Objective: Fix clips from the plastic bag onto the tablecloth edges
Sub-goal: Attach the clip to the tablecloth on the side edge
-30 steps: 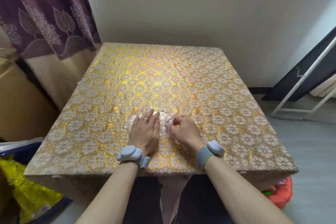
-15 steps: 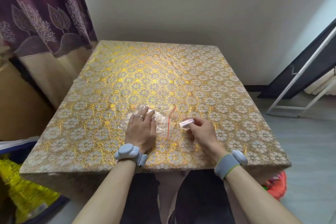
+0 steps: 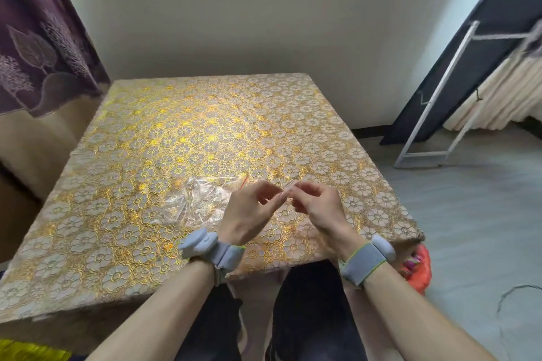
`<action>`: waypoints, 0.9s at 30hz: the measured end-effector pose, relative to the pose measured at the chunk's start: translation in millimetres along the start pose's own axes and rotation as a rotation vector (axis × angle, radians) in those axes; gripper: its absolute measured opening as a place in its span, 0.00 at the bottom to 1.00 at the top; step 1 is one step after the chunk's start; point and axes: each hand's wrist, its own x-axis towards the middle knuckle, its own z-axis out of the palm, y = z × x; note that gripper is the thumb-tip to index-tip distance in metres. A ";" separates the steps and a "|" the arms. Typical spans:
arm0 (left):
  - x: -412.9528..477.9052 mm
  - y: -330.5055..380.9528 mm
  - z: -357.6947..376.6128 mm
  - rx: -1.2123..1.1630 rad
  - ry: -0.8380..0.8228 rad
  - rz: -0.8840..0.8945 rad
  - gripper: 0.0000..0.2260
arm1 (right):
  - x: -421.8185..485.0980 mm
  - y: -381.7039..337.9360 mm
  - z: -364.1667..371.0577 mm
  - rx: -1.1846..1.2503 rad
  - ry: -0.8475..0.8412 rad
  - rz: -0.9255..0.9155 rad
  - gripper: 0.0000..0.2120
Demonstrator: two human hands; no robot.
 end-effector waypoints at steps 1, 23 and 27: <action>1.9 1.9 3.3 -0.013 0.009 -0.008 0.14 | 0.6 0.3 -3.3 0.002 0.010 -0.006 0.03; 127.8 66.2 83.1 0.067 -0.267 0.154 0.11 | 57.3 1.3 -105.1 0.380 0.224 -0.027 0.11; 170.0 75.9 108.9 0.019 -0.477 0.034 0.17 | 87.9 7.1 -123.1 0.279 0.285 -0.070 0.10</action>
